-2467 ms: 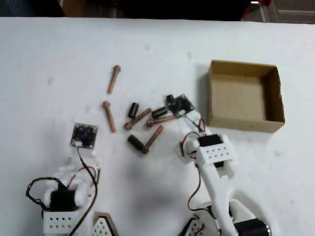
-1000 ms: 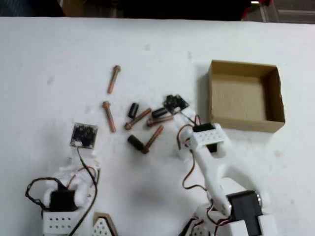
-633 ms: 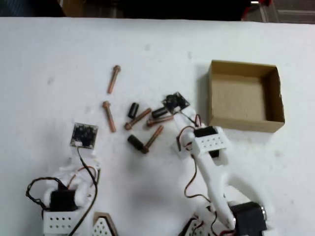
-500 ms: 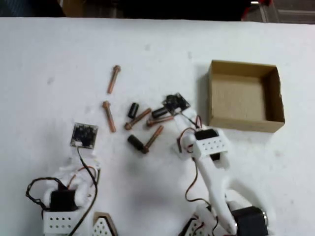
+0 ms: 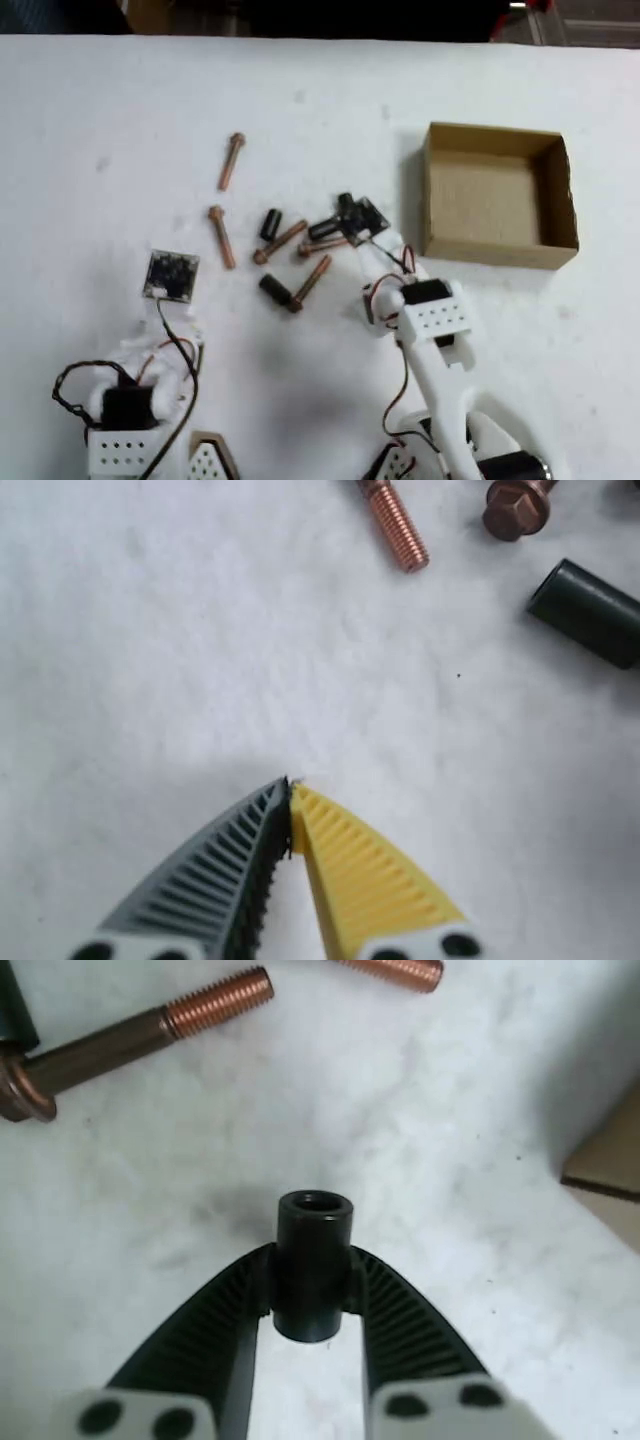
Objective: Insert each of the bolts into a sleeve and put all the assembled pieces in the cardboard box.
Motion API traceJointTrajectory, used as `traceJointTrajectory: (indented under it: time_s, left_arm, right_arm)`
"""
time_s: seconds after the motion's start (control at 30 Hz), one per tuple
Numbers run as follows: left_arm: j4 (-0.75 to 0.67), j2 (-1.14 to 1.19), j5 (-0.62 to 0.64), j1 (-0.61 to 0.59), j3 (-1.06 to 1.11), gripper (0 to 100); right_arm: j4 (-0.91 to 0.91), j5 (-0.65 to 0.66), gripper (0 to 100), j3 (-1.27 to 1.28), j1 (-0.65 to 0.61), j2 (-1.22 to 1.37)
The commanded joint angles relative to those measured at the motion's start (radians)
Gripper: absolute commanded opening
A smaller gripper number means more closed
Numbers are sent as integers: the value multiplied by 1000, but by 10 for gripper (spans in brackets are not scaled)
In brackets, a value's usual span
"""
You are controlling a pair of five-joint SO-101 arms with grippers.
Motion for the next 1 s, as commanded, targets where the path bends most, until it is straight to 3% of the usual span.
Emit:
traceJointTrajectory:
  time_s: [0.0, 0.97]
  left_arm:
    - [5, -7, 9, -1, -3, 20]
    - [0, -7, 6, 1, -3, 20]
  right_arm:
    - [-16, 9, 16, 9, -12, -79]
    - [16, 9, 17, 339, -13, -822]
